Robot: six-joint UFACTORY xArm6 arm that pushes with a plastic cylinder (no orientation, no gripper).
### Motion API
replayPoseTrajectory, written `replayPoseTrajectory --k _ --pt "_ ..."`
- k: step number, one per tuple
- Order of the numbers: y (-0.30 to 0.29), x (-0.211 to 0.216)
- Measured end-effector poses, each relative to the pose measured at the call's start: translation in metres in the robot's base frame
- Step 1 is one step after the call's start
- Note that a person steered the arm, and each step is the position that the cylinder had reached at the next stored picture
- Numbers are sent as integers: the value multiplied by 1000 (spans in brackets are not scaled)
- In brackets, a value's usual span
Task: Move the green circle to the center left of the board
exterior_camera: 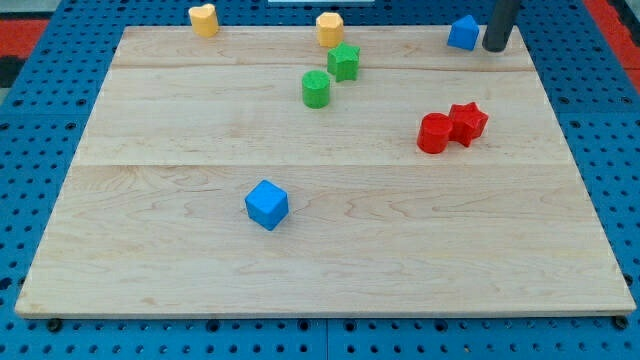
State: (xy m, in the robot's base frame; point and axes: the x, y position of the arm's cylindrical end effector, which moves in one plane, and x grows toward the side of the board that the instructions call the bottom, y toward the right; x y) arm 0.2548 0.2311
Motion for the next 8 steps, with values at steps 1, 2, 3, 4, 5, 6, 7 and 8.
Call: replayPoseTrajectory --k 1,2,3,4,5,6,7,8 --pt "-53 20" --pt "-113 40" --pt "-179 45" --pt "-225 59" --pt "-276 70" --pt "-301 97" --pt "-329 124" --pt "-333 142"
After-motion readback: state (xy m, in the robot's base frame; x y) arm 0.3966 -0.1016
